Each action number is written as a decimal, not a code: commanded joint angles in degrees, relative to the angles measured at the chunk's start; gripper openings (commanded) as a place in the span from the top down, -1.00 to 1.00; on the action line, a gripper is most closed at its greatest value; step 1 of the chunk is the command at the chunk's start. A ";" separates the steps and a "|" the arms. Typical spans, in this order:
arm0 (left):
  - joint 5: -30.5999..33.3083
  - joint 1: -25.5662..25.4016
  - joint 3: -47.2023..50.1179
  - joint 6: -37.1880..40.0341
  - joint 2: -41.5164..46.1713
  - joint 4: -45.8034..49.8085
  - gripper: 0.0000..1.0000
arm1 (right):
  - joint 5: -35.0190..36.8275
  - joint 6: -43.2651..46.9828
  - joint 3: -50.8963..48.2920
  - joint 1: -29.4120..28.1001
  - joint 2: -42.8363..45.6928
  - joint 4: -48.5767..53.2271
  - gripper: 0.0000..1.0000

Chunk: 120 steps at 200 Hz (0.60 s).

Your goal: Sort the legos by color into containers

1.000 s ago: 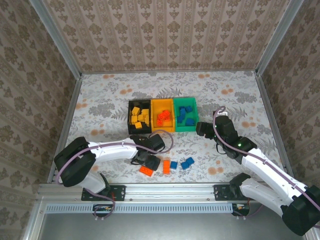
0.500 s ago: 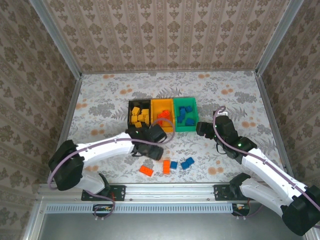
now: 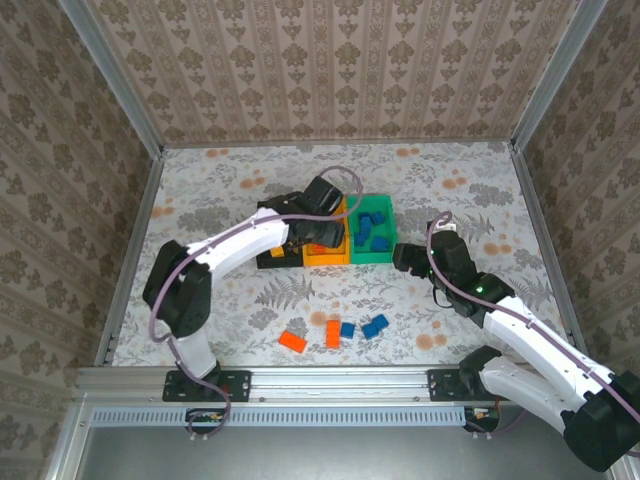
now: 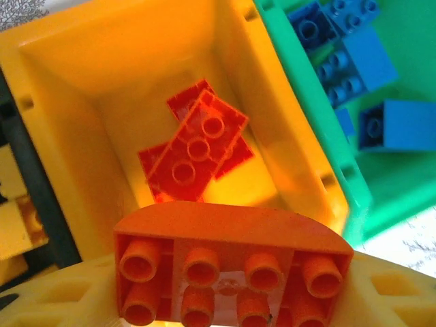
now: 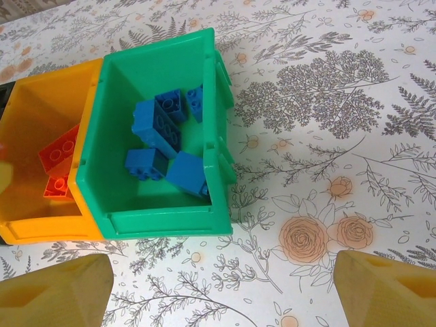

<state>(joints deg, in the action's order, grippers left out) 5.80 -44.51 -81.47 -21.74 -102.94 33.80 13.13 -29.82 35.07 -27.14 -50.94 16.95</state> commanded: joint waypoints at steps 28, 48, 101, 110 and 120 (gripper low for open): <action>-0.72 1.54 -5.37 2.42 -1.92 0.21 -0.77 | 0.40 0.18 -0.57 0.41 1.46 2.14 -0.72; -0.52 0.82 -4.61 2.58 0.65 0.55 -0.93 | 0.50 0.13 -0.43 0.42 1.98 2.32 -0.73; -1.57 -4.84 8.26 -0.37 15.44 4.14 -0.97 | -0.29 0.08 -0.77 0.50 2.60 1.99 -0.73; -1.22 -6.40 11.18 -1.16 18.07 5.98 -0.97 | -0.39 0.07 -1.04 0.50 2.59 1.66 -0.72; -1.20 -8.18 14.37 -2.53 20.52 7.87 -0.97 | -0.54 -0.01 -1.38 0.50 2.51 1.22 -0.73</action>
<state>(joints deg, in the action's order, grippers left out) 5.04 -49.06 -73.56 -21.10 -88.12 35.11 13.08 -29.82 34.96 -26.98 -49.43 18.20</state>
